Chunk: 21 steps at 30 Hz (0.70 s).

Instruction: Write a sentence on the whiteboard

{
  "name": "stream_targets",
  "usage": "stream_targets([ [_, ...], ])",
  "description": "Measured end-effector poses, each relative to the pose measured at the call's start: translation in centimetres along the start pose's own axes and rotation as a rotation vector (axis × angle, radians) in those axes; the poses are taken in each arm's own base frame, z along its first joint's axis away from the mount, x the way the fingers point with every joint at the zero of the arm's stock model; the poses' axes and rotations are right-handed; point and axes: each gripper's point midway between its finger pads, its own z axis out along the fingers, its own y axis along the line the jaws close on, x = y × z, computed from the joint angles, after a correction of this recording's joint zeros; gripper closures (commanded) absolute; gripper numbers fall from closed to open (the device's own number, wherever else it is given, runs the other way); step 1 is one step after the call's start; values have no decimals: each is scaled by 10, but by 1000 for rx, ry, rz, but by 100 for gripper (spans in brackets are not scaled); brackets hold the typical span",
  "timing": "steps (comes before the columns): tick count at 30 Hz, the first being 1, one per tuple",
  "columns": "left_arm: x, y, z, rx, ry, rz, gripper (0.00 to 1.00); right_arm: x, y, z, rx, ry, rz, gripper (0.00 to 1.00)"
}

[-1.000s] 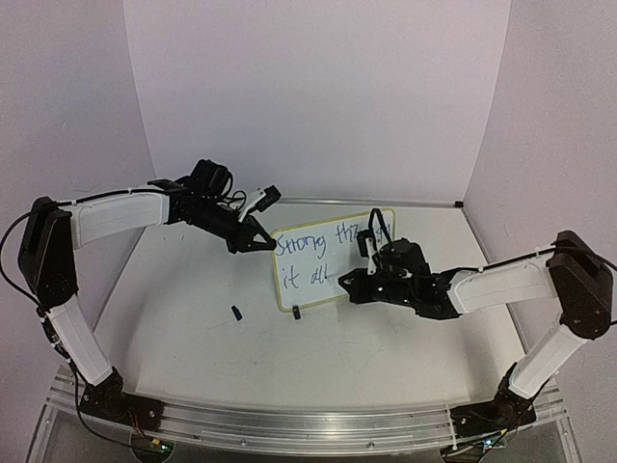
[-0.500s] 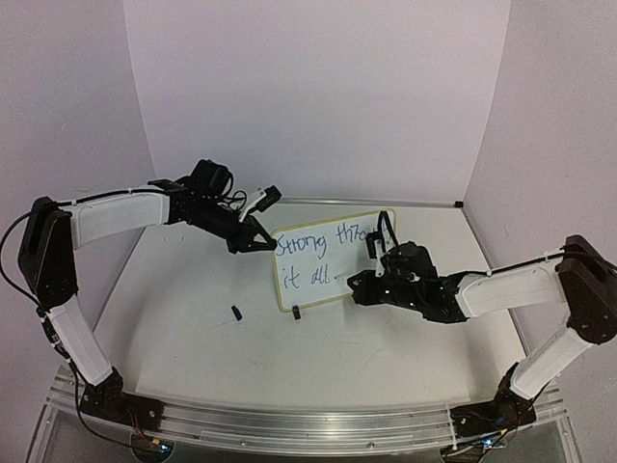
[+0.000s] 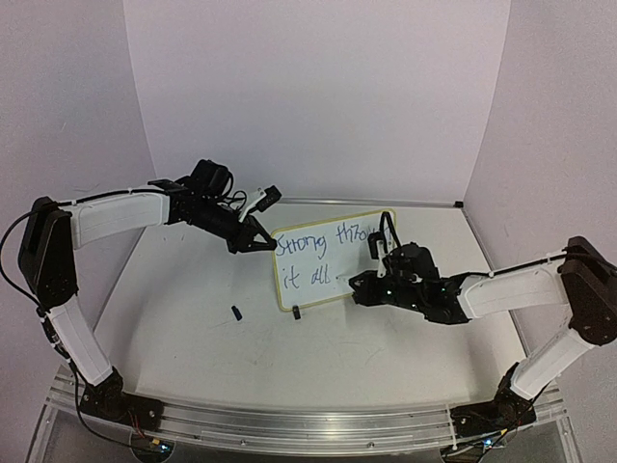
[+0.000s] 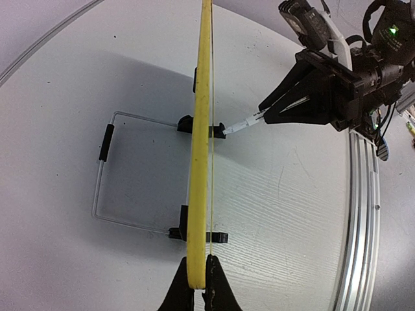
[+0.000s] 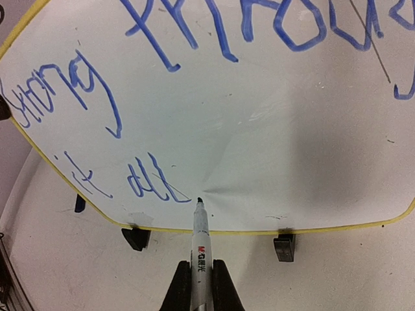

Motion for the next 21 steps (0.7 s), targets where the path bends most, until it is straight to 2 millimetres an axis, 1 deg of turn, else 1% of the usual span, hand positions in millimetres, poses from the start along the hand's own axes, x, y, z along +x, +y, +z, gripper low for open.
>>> stream_targets([
  [4, 0, 0, 0, 0, 0, 0, 100, 8, -4, 5, 13, 22, -3, 100],
  [7, 0, 0, 0, 0, 0, 0, 100, 11, -5, 7, 17, 29, -4, 100],
  [14, 0, 0, 0, 0, 0, 0, 100, 7, -4, 8, 19, 21, -4, 100],
  [21, 0, 0, 0, 0, 0, 0, 100, 8, -6, 12, 30, 24, -5, 100],
])
